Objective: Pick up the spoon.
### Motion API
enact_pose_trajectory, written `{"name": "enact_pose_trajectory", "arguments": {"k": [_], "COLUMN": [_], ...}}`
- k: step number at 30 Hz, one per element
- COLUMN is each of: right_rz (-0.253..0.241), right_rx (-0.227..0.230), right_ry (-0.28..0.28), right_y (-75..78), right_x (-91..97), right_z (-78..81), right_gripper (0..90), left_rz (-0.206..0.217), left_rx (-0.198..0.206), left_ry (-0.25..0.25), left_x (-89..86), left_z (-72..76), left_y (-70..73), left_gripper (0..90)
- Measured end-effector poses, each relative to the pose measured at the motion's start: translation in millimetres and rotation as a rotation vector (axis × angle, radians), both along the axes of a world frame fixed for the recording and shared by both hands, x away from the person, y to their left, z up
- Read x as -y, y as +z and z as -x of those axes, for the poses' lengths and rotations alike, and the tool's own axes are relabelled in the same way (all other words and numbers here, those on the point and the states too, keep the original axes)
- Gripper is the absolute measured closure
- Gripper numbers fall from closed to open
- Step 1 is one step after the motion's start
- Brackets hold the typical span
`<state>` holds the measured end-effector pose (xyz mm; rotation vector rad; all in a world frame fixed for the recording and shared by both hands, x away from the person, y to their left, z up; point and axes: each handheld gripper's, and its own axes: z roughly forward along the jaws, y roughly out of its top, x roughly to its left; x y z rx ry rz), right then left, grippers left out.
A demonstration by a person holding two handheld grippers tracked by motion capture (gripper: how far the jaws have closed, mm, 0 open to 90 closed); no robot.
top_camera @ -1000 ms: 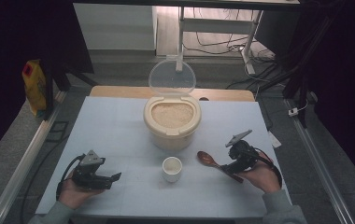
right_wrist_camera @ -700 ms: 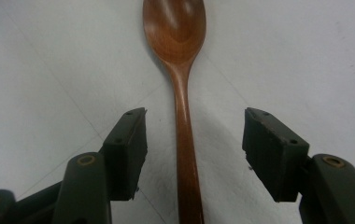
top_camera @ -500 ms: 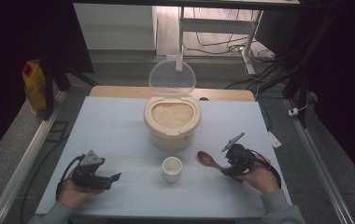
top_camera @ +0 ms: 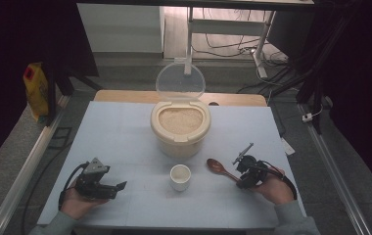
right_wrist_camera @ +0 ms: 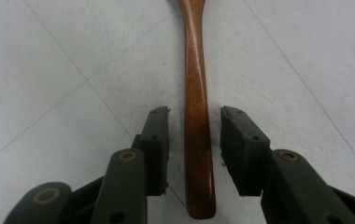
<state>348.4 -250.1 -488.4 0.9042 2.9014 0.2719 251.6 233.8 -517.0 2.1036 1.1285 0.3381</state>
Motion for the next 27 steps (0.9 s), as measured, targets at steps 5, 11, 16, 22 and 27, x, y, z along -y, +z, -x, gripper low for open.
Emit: {"name": "enact_pose_trajectory", "arguments": {"k": [5,11,16,22,27], "right_rz": [0.017,0.053,0.061,0.053,0.04], "right_rx": [0.006,0.014,0.019,0.022,0.028], "right_ry": [-0.012,0.001,-0.003,0.007,0.01], "right_y": [-0.7,-1.0,-1.1,-0.7,-0.2], "right_x": [-1.7,-8.0,-9.6,-8.3,-7.4], "right_z": [-0.5,1.2,2.0,1.6,1.5], "right_gripper": [69.7,76.9,77.5,77.8,77.9], "left_rz": [0.001,-0.002,-0.002,-0.003,-0.003], "left_rx": [0.002,0.002,0.003,0.001,0.0], "left_ry": [0.002,0.0,0.001,0.0,0.003], "left_x": [-0.2,1.1,0.6,0.2,0.1], "left_z": [0.3,0.4,0.8,0.5,0.1], "left_y": [0.3,0.2,0.3,-0.2,-0.9], "left_gripper": [11.9,11.9,11.9,11.9,11.9]}}
